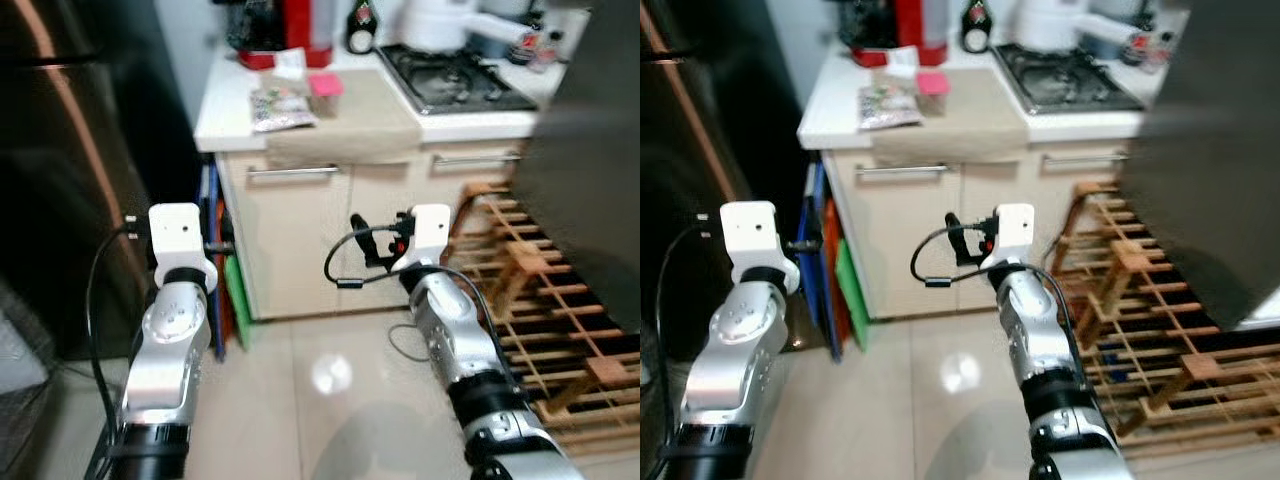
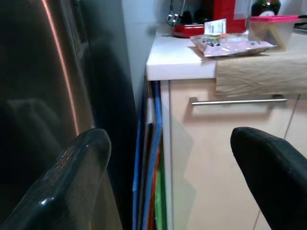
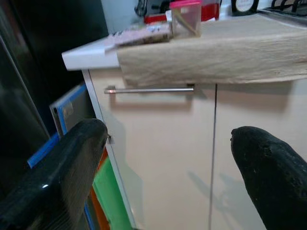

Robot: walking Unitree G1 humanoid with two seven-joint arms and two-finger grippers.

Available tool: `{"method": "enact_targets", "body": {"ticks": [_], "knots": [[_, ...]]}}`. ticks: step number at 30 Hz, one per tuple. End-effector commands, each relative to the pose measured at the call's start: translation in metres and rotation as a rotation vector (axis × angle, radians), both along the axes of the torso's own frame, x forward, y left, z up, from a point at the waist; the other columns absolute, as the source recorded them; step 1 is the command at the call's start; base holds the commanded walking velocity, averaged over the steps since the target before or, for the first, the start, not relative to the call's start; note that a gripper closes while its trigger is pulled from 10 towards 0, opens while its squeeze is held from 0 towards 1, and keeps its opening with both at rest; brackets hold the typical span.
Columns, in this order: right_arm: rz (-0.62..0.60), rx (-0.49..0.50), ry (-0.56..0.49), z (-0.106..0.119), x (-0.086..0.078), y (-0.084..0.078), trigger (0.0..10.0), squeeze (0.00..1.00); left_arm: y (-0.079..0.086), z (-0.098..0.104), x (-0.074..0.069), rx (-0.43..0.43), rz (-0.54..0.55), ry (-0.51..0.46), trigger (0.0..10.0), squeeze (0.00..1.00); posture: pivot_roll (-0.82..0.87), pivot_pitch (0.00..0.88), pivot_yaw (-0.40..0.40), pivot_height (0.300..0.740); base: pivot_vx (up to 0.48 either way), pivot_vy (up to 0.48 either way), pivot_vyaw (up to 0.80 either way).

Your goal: Restocking fridge

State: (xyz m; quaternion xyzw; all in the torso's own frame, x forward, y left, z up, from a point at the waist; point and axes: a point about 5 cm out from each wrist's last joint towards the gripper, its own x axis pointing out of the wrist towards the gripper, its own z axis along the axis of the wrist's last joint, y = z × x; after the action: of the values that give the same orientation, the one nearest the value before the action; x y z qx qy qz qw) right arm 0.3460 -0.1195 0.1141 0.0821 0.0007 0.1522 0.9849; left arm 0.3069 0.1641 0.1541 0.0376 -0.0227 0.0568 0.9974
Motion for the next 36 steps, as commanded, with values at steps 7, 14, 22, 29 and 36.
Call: {"method": "enact_targets", "body": {"ticks": [7,14,22,29,36], "knots": [[-0.104,-0.046,-0.11,0.023,0.008,-0.003,10.0,0.0,0.0,0.012,0.001,0.032,-0.061,-0.067,10.0,0.0,-0.06,0.0,0.018,0.74,0.28,0.0,0.14],[-0.13,-0.034,-0.177,0.035,0.008,-0.004,10.0,0.0,0.0,0.017,0.002,0.025,-0.078,-0.092,10.0,0.0,-0.06,0.0,0.019,0.74,0.48,0.0,0.0],[-0.104,-0.035,-0.162,0.033,0.009,0.001,10.0,0.0,0.0,0.018,0.001,0.006,-0.07,-0.101,10.0,0.0,-0.06,0.0,0.009,0.74,0.48,0.0,0.0],[-0.101,-0.04,-0.168,0.035,0.01,0.004,10.0,0.0,0.001,0.018,0.001,-0.001,-0.064,-0.104,10.0,0.0,-0.06,0.0,0.011,0.74,0.48,0.0,0.0],[-0.056,-0.025,-0.172,0.037,0.009,0.009,10.0,0.0,-0.002,0.018,0.002,0.012,-0.074,-0.102,10.0,0.0,-0.06,0.0,0.011,0.74,0.48,0.0,0.09]]}}
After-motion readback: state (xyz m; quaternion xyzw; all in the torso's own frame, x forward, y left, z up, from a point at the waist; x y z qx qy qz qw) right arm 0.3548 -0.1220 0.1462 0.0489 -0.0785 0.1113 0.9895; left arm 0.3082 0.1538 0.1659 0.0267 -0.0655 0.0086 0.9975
